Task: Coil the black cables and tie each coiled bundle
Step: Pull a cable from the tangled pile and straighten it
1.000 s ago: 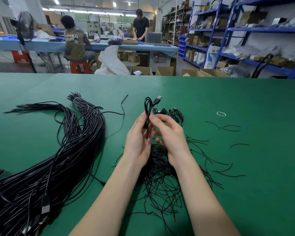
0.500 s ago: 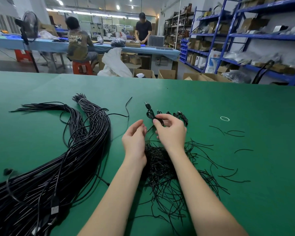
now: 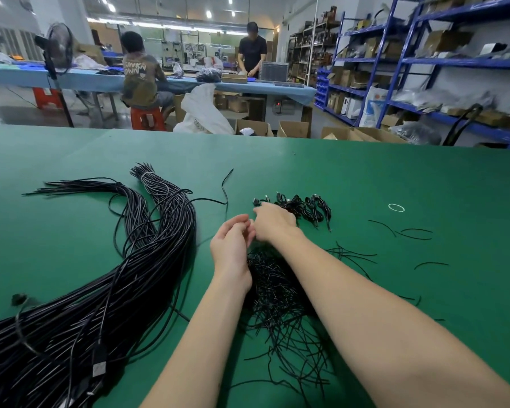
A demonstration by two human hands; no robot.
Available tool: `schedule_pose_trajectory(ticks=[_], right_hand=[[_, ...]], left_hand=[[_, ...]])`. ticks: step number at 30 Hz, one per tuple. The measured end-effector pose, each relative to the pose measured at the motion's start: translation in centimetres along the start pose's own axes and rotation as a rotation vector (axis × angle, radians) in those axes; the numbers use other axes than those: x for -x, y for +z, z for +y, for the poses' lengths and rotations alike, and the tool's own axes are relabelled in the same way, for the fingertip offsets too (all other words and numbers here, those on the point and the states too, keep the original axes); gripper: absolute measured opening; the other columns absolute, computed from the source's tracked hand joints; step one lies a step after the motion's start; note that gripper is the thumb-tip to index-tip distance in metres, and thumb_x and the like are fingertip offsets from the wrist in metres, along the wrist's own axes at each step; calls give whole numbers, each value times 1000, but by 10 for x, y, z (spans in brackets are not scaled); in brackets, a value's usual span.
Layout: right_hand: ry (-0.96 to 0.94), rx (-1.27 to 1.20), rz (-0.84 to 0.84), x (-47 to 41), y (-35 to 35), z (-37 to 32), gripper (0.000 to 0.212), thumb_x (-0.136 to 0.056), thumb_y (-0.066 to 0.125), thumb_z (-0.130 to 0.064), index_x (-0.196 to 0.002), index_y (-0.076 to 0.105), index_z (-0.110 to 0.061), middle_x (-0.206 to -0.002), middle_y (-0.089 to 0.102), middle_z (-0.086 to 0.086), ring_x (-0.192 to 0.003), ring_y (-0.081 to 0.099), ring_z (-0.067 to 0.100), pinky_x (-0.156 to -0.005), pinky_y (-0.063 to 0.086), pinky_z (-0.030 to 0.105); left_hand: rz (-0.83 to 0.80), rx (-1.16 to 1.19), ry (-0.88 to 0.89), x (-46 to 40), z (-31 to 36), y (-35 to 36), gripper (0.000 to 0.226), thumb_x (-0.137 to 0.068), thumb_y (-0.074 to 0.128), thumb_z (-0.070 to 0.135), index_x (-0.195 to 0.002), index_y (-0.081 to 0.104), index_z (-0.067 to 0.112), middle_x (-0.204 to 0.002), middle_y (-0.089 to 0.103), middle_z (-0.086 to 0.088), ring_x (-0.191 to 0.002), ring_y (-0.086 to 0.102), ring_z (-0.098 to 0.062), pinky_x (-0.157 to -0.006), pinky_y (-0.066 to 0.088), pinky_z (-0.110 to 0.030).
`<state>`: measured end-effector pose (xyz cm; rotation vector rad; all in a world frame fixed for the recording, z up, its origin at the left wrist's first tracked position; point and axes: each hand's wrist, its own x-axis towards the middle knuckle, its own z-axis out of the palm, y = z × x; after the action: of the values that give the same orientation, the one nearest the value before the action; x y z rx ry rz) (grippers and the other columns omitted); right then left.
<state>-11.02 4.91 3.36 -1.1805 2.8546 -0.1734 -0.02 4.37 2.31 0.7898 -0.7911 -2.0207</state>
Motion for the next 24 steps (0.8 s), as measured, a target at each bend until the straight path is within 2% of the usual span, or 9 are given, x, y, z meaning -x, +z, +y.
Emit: schedule_pose_trajectory(ticks=[2,7,12,15,17,19,21,23,24], right_hand=[[-43,94,-47,2,1,2,40,-102,49,-29,-139,58,-17,-153,48,1,-134,53,28,-99,45,35],[-12,89,-85,-1,1,13,53,-106,42,-41,-150,46,-13,-170,20,-2,-144,44,28,-109,41,41],[-87,-41,-18,3,2,20,53,-103,46,-39,-154,41,-23,-166,29,-1,-145,41,27,-112,39,43],[-62,-245,120,8,-5,27,40,-97,52,-31,-136,62,-27,-143,59,0,-127,57,25,-102,47,37],[-56,-333,109,12,-15,30,31,-95,55,-29,-121,71,-27,-124,71,-2,-114,64,23,-96,51,34],[-105,-407,44,11,-28,27,23,-95,58,-28,-107,77,-25,-108,76,-5,-98,67,18,-90,54,32],[-136,-591,11,10,-42,15,19,-94,63,-26,-92,80,-19,-92,78,-6,-76,64,13,-69,54,25],[-122,-812,20,8,-55,-3,18,-93,64,-22,-87,79,-14,-84,77,-6,-67,57,13,-50,46,17],[-134,-856,19,7,-59,-14,17,-94,63,-19,-88,78,-15,-82,76,-6,-67,56,12,-47,45,15]], left_hand=[[-1,-15,-7,1,0,0,25,-95,47,-10,-85,66,4,-81,64,-8,-72,61,-16,-67,56,-15],[-19,-22,-23,4,1,1,24,-95,48,-10,-86,66,3,-80,64,-7,-70,62,-13,-70,57,-17],[-28,-30,-33,3,1,-2,22,-95,49,-9,-87,66,4,-84,63,-7,-76,62,-16,-75,57,-19],[-20,-45,-33,0,0,-3,23,-95,50,-8,-87,67,5,-87,63,-8,-78,61,-16,-77,57,-19],[-17,-49,-34,-1,0,-3,23,-94,50,-8,-86,67,5,-86,63,-7,-77,62,-16,-75,57,-18],[-13,-34,-41,-2,1,-4,23,-94,49,-8,-86,66,5,-84,62,-7,-76,62,-16,-74,57,-18],[-4,-5,-58,-4,2,-5,23,-95,48,-8,-87,65,4,-84,61,-7,-77,61,-15,-73,56,-19],[17,15,-71,-6,4,-6,23,-95,46,-8,-87,64,4,-84,59,-7,-76,60,-15,-72,56,-19],[31,26,-77,-7,6,-7,23,-95,46,-9,-87,64,3,-83,59,-7,-75,60,-15,-71,56,-19]])
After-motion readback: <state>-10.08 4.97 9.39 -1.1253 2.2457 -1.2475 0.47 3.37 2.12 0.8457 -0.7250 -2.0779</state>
